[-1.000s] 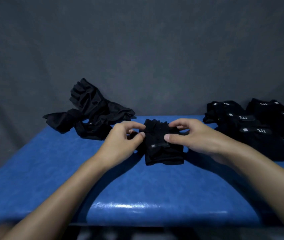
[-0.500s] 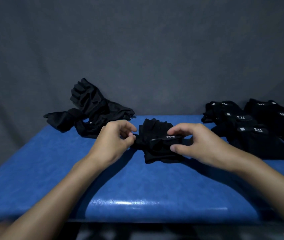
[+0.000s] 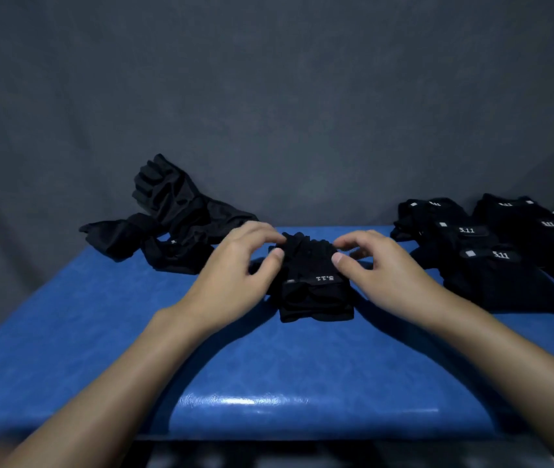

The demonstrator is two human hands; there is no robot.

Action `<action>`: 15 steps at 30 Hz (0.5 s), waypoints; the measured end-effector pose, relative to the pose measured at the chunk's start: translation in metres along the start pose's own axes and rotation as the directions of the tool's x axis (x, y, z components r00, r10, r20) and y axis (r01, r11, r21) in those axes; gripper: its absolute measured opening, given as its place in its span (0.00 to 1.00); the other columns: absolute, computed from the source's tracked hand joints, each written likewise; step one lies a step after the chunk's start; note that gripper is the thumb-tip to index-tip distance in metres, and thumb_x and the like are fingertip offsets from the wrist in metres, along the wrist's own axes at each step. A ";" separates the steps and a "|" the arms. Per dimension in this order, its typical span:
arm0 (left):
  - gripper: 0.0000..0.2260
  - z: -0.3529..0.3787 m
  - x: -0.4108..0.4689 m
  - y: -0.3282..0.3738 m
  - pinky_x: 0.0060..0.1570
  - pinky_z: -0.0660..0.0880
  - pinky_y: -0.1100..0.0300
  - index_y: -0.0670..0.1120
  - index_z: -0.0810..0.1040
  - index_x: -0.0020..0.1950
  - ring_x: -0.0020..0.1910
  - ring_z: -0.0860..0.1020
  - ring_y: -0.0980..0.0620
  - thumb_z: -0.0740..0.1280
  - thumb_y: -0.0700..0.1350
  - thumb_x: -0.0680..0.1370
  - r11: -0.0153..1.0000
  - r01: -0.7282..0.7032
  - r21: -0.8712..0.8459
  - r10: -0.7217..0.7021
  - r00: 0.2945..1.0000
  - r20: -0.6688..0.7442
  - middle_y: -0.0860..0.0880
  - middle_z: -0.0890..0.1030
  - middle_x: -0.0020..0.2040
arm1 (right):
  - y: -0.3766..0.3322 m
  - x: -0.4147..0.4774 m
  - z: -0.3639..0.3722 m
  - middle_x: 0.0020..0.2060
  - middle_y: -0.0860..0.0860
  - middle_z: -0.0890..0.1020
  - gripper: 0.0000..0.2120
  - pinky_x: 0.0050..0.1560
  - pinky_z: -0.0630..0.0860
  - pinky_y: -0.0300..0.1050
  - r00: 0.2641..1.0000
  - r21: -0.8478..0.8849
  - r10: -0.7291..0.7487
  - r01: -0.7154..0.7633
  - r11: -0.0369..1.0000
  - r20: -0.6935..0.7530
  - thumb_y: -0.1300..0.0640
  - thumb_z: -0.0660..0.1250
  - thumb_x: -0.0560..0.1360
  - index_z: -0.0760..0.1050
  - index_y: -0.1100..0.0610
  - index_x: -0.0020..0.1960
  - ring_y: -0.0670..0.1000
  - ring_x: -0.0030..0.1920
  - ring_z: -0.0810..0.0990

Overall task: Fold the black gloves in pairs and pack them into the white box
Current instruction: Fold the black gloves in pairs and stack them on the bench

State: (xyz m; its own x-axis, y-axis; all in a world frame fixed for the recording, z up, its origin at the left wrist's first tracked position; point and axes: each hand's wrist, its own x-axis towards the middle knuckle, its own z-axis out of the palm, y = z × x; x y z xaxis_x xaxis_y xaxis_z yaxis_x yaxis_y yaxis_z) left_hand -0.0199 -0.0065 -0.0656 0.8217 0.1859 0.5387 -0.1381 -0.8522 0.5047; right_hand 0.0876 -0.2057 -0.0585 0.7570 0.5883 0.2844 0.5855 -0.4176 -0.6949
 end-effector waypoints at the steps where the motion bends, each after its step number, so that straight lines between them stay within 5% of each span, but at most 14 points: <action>1: 0.13 0.004 0.001 0.001 0.63 0.67 0.64 0.50 0.80 0.61 0.63 0.72 0.61 0.62 0.51 0.81 0.999 -0.032 0.018 0.031 0.999 0.044 0.59 0.76 0.60 | 0.003 0.003 0.002 0.55 0.45 0.78 0.11 0.60 0.73 0.44 0.999 -0.008 0.042 -0.042 0.999 0.003 0.48 0.65 0.77 0.77 0.48 0.58 0.46 0.57 0.77; 5: 0.17 0.014 0.002 0.000 0.71 0.63 0.50 0.58 0.77 0.67 0.70 0.66 0.53 0.56 0.58 0.82 0.988 0.081 0.130 -0.104 0.978 0.179 0.53 0.70 0.69 | 0.008 0.008 0.007 0.53 0.44 0.81 0.10 0.62 0.73 0.46 0.988 0.058 0.149 -0.151 0.987 0.040 0.47 0.65 0.78 0.78 0.46 0.58 0.46 0.57 0.78; 15: 0.34 0.016 0.000 -0.006 0.70 0.61 0.51 0.48 0.65 0.77 0.70 0.64 0.54 0.48 0.65 0.77 0.934 0.063 0.351 -0.168 0.947 0.274 0.55 0.69 0.69 | 0.006 0.015 0.010 0.56 0.45 0.77 0.14 0.57 0.69 0.39 0.993 0.127 0.117 -0.118 0.985 0.018 0.50 0.69 0.76 0.80 0.54 0.59 0.44 0.54 0.76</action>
State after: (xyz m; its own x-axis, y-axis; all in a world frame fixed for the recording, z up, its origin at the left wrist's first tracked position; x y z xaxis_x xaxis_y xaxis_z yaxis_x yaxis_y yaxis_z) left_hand -0.0100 -0.0095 -0.0795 0.9530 0.1846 0.2404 0.1175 -0.9561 0.2686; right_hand 0.0999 -0.1923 -0.0653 0.8147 0.5481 0.1893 0.4503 -0.3923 -0.8021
